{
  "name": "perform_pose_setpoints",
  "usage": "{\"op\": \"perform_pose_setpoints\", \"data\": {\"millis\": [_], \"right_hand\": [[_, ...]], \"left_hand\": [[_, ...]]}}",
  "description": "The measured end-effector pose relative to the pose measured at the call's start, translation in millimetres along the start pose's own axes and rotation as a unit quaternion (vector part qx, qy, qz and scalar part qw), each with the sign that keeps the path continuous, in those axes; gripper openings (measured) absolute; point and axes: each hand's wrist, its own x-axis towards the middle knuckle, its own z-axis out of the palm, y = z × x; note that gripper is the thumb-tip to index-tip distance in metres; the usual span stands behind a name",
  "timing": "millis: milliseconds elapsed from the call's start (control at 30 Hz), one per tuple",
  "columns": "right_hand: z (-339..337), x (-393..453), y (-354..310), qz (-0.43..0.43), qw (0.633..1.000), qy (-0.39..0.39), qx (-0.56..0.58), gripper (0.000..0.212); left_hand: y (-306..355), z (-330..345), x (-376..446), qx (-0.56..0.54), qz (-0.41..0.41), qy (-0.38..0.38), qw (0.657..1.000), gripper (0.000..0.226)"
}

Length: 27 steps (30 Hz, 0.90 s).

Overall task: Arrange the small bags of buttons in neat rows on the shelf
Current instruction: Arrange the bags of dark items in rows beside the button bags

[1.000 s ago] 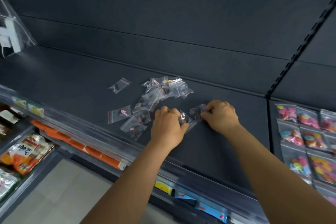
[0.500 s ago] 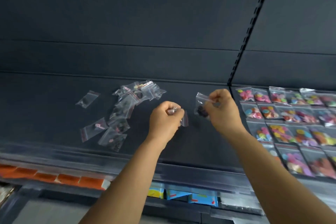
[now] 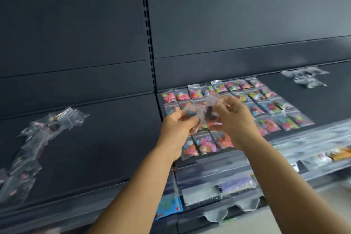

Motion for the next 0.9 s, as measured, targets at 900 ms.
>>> {"op": "perform_pose_setpoints", "data": {"millis": [900], "right_hand": [[-379.4,52.8,21.0,0.03,0.987,0.156,-0.038,0.017]], "left_hand": [[-42.0,387.4,34.3,0.147,0.046,-0.115,0.981,0.009]]}}
